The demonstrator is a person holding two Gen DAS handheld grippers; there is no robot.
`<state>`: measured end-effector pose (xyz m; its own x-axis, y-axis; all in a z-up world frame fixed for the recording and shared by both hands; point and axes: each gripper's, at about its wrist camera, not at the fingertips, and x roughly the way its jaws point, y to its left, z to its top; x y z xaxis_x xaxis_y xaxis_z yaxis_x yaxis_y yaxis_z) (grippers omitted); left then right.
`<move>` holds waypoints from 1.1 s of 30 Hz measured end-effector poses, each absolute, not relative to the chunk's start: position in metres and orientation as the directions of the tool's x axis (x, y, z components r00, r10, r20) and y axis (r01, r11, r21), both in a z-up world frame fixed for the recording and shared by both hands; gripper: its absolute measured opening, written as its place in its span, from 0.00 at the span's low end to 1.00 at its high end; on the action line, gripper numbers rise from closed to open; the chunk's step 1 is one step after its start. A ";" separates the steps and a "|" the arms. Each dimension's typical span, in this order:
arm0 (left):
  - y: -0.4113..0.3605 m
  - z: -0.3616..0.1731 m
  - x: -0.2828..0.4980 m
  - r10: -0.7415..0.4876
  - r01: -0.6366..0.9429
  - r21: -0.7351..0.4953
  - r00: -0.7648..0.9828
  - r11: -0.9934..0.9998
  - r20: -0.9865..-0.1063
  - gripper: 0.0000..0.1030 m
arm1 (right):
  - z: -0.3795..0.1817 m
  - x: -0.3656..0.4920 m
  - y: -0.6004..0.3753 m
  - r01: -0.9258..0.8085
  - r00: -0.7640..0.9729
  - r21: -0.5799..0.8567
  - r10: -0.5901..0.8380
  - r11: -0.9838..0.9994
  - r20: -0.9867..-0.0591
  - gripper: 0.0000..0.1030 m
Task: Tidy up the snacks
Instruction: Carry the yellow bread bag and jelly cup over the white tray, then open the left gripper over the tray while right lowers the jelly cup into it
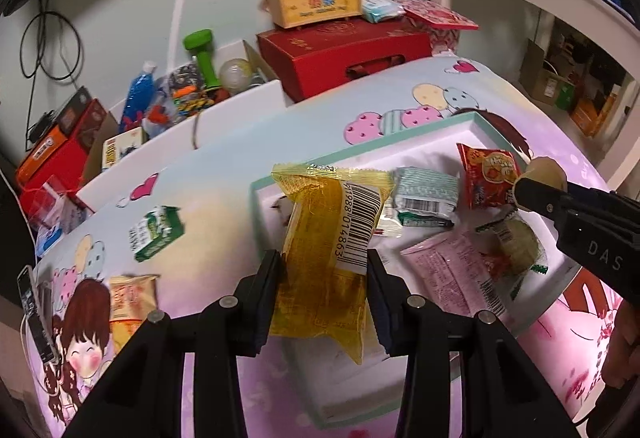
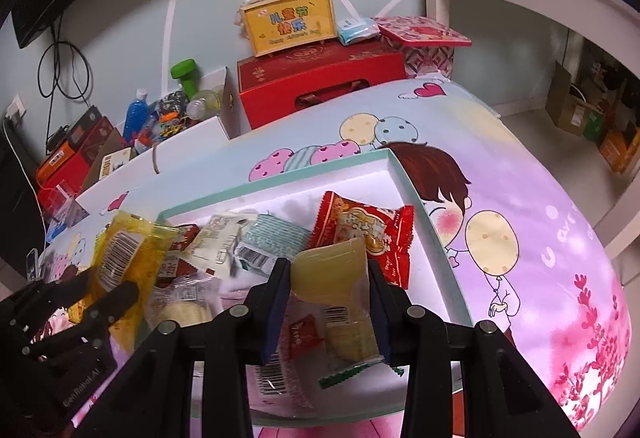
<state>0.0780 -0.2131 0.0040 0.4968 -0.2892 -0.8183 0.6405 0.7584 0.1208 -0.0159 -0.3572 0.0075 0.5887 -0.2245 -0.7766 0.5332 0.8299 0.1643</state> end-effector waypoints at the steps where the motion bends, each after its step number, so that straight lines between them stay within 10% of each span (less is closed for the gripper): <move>1: -0.217 0.001 0.078 -0.286 0.644 0.126 0.496 0.755 -0.820 0.42 | 0.006 -0.015 -0.359 0.534 0.588 0.171 -0.218 0.828 -0.779 0.39; 28: -0.244 -0.006 0.066 -0.353 0.702 0.093 0.463 0.706 -0.813 0.42 | -0.013 0.001 -0.355 0.504 0.565 0.177 -0.167 0.845 -0.808 0.39; 33: -0.246 -0.006 0.065 -0.333 0.698 0.110 0.466 0.707 -0.819 0.58 | -0.014 0.002 -0.355 0.507 0.557 0.174 -0.167 0.844 -0.813 0.39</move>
